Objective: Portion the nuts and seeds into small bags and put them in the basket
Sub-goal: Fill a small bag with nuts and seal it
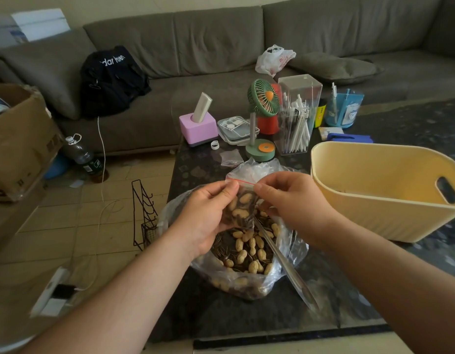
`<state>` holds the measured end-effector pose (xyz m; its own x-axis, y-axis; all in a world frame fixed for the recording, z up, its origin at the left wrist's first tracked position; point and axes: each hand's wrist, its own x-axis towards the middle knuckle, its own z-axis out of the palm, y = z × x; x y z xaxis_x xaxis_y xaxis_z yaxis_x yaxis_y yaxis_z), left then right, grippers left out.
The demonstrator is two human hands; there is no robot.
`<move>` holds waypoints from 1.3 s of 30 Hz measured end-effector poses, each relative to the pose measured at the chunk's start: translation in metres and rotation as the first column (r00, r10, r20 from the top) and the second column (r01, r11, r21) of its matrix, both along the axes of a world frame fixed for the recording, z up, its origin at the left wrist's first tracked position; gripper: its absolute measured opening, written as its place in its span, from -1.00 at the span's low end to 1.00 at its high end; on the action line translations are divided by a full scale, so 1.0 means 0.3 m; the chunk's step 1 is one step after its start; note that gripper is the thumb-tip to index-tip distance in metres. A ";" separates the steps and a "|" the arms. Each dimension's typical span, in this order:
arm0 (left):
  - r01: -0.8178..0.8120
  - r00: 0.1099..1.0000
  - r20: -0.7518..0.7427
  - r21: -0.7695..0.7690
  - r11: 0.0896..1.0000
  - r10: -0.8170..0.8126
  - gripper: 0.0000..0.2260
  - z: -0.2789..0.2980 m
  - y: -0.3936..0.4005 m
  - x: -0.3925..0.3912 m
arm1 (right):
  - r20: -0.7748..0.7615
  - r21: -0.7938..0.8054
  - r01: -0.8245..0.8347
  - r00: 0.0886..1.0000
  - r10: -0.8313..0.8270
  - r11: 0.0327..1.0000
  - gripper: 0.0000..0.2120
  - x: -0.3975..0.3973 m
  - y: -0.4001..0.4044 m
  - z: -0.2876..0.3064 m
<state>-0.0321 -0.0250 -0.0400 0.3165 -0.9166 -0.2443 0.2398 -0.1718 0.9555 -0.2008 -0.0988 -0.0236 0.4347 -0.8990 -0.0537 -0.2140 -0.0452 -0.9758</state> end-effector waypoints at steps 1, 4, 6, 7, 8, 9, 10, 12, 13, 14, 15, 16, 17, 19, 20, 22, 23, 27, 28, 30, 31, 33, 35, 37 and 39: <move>-0.010 1.000 -0.001 -0.005 1.000 0.010 -0.89 -0.003 -0.002 0.001 | -0.001 -0.024 0.022 1.000 -0.022 0.999 -0.89 0.000 -0.001 -0.003; -0.058 0.998 -0.029 -0.055 0.997 0.056 -0.92 -0.008 -0.009 0.000 | 0.016 -0.038 0.065 0.998 -0.065 0.997 -0.88 -0.003 -0.013 -0.012; -0.066 0.997 -0.046 -0.085 0.994 0.063 -0.92 -0.008 -0.012 -0.010 | 0.050 -0.003 0.075 0.996 -0.075 0.997 -0.85 -0.001 -0.016 -0.014; -0.064 0.997 -0.044 -0.093 0.994 0.060 -0.92 -0.009 -0.013 -0.016 | 0.075 0.023 0.078 0.994 -0.079 0.997 -0.84 0.001 -0.016 -0.015; -0.065 0.997 -0.040 -0.094 0.993 0.061 -0.92 -0.009 -0.014 -0.021 | 0.097 0.046 0.078 0.992 -0.083 0.996 -0.84 0.003 -0.016 -0.017; -0.075 0.997 -0.036 -0.093 0.993 0.072 -0.93 -0.012 -0.016 -0.022 | 0.113 0.064 0.077 0.990 -0.084 0.995 -0.84 0.005 -0.016 -0.019; -0.090 0.996 -0.036 -0.091 0.992 0.088 -0.93 -0.013 -0.017 -0.023 | 0.125 0.074 0.071 0.989 -0.080 0.995 -0.85 0.006 -0.017 -0.020; -0.122 0.992 -0.050 -0.084 0.989 0.119 -0.93 -0.013 -0.020 -0.023 | 0.137 0.087 0.052 0.989 -0.063 0.995 -0.87 0.005 -0.018 -0.021; -0.133 0.990 -0.061 -0.079 0.988 0.128 -0.93 -0.013 -0.022 -0.022 | 0.141 0.090 0.043 0.988 -0.055 0.995 -0.88 0.004 -0.017 -0.020; -0.136 0.989 -0.070 -0.075 0.988 0.131 -0.93 -0.011 -0.022 -0.022 | 0.146 0.092 0.036 0.988 -0.049 0.995 -0.89 0.003 -0.017 -0.019; -0.135 0.989 -0.071 -0.074 0.988 0.130 -0.93 -0.012 -0.023 -0.021 | 0.154 0.097 0.034 0.987 -0.049 0.995 -0.89 0.003 -0.015 -0.017; -0.132 0.990 -0.067 -0.074 0.988 0.127 -0.92 -0.011 -0.023 -0.021 | 0.164 0.102 0.038 0.985 -0.054 0.994 -0.90 0.004 -0.013 -0.018; -0.132 0.990 -0.056 -0.075 0.988 0.128 -0.91 -0.013 -0.024 -0.020 | 0.172 0.107 0.046 0.983 -0.064 0.993 -0.90 0.005 -0.012 -0.018; -0.138 0.990 -0.041 -0.082 0.987 0.135 -0.89 -0.016 -0.025 -0.020 | 0.191 0.126 0.060 0.978 -0.083 0.990 -0.89 0.009 -0.012 -0.019; -0.142 0.989 -0.041 -0.086 0.986 0.139 -0.89 -0.016 -0.024 -0.021 | 0.208 0.145 0.068 0.973 -0.098 0.987 -0.88 0.013 -0.011 -0.019; -0.142 0.989 -0.051 -0.094 0.985 0.138 -0.90 -0.016 -0.023 -0.025 | 0.252 0.178 0.088 0.959 -0.132 0.980 -0.87 0.018 -0.009 -0.018; -0.139 0.989 -0.056 -0.100 0.985 0.134 -0.90 -0.017 -0.023 -0.028 | 0.263 0.177 0.099 0.954 -0.144 0.979 -0.87 0.020 -0.008 -0.018; -0.158 0.987 -0.058 -0.123 0.980 0.152 -0.89 -0.012 -0.023 -0.042 | 0.267 0.133 0.109 0.953 -0.141 0.985 -0.86 0.018 -0.003 -0.021; -0.168 0.985 -0.059 -0.126 0.978 0.161 -0.89 -0.013 -0.024 -0.045 | 0.274 0.135 0.094 0.953 -0.129 0.986 -0.86 0.017 -0.002 -0.022; -0.190 0.981 -0.061 -0.127 0.974 0.183 -0.88 -0.016 -0.028 -0.049 | 0.288 0.149 0.059 0.952 -0.101 0.987 -0.87 0.017 0.000 -0.022; -0.199 0.979 -0.058 -0.125 0.972 0.194 -0.88 -0.017 -0.030 -0.049 | 0.292 0.157 0.052 0.951 -0.096 0.986 -0.87 0.017 0.001 -0.021; -0.204 0.979 -0.044 -0.126 0.971 0.200 -0.85 -0.017 -0.032 -0.046 | 0.289 0.154 0.062 0.952 -0.105 0.986 -0.89 0.016 -0.003 -0.022; -0.201 0.980 -0.029 -0.133 0.971 0.199 -0.83 -0.019 -0.033 -0.043 | 0.269 0.133 0.088 0.955 -0.121 0.987 -0.89 0.014 -0.009 -0.022; -0.206 0.978 -0.011 -0.137 0.969 0.207 -0.84 -0.021 -0.034 -0.041 | 0.248 0.118 0.098 0.961 -0.125 0.988 -0.89 0.011 -0.014 -0.022; -0.215 0.976 0.003 -0.136 0.967 0.218 -0.85 -0.022 -0.034 -0.039 | 0.225 0.109 0.088 0.968 -0.111 0.990 -0.88 0.006 -0.016 -0.022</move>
